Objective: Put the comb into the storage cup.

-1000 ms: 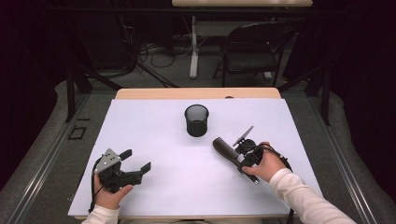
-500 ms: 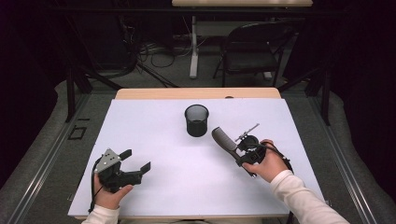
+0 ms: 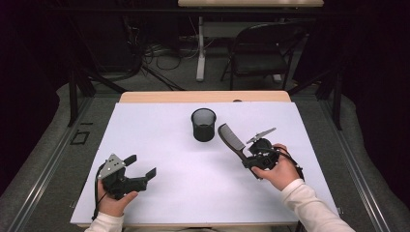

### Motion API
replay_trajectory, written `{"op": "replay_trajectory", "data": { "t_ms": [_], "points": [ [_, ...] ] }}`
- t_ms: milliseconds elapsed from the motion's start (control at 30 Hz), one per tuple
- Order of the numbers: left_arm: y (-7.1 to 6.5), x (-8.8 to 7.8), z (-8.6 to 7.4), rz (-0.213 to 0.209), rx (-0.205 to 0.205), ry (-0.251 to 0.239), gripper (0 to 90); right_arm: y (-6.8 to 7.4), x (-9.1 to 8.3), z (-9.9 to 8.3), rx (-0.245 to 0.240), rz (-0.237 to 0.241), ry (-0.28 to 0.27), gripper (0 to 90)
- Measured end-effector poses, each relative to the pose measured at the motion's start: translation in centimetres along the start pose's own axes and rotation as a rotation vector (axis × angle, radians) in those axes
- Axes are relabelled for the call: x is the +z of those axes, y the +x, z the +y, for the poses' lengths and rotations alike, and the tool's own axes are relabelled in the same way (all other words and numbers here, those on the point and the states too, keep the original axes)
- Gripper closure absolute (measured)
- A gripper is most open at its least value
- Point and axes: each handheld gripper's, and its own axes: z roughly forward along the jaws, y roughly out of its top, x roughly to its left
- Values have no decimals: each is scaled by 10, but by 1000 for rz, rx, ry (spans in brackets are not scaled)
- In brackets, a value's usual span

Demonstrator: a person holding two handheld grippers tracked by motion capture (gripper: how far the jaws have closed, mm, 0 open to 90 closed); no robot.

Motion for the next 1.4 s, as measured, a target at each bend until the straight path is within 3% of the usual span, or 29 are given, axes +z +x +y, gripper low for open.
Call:
{"op": "replay_trajectory", "data": {
  "t_ms": [400, 967, 1400],
  "points": [
    [0, 1, 0, 0, -3, 2, 77, 2, -13, 3, -32, 8, -202, 725],
    [0, 1, 0, 5, 1, 2, 77, 15, -12, 20, -63, 28, -295, 726],
    [1, 1, 0, 5, 1, 2, 77, 33, -9, 33, -100, 36, -350, 726]
  ]
}}
